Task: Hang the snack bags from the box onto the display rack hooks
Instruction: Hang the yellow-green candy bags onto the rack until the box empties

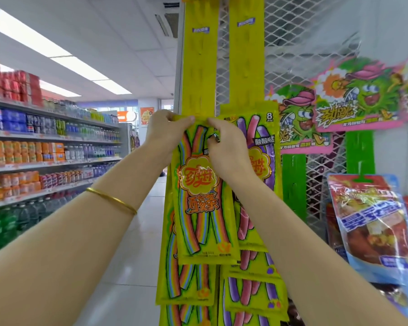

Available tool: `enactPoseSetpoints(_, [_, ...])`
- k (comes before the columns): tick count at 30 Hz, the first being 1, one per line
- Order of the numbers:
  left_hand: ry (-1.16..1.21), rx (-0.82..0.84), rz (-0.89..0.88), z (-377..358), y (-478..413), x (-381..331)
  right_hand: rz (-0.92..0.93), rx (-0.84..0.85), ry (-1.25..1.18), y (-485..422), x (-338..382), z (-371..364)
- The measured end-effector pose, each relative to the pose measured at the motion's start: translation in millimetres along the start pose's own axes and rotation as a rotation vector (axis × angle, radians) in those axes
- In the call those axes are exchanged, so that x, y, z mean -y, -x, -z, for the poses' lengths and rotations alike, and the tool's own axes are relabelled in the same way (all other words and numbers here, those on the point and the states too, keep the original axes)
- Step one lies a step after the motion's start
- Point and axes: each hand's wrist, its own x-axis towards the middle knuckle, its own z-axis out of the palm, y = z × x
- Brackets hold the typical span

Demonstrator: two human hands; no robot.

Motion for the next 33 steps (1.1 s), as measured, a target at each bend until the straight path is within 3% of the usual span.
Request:
enactPoseSetpoints(11, [0.196,-0.036,0.267,-0.6,-3.5,-6.6,0.000,0.032,0.029,3.2,4.3,4.9])
enactPoseSetpoints(27, [0.150,-0.008,0.301,-2.7,0.3,-8.0,0.010,0.090,0.138,5.5,11.3,4.2])
enactPoseSetpoints(33, [0.228,0.093,0.254,4.2,1.5,-2.6,-0.015,0.131,0.084,22.4,4.8,8.8])
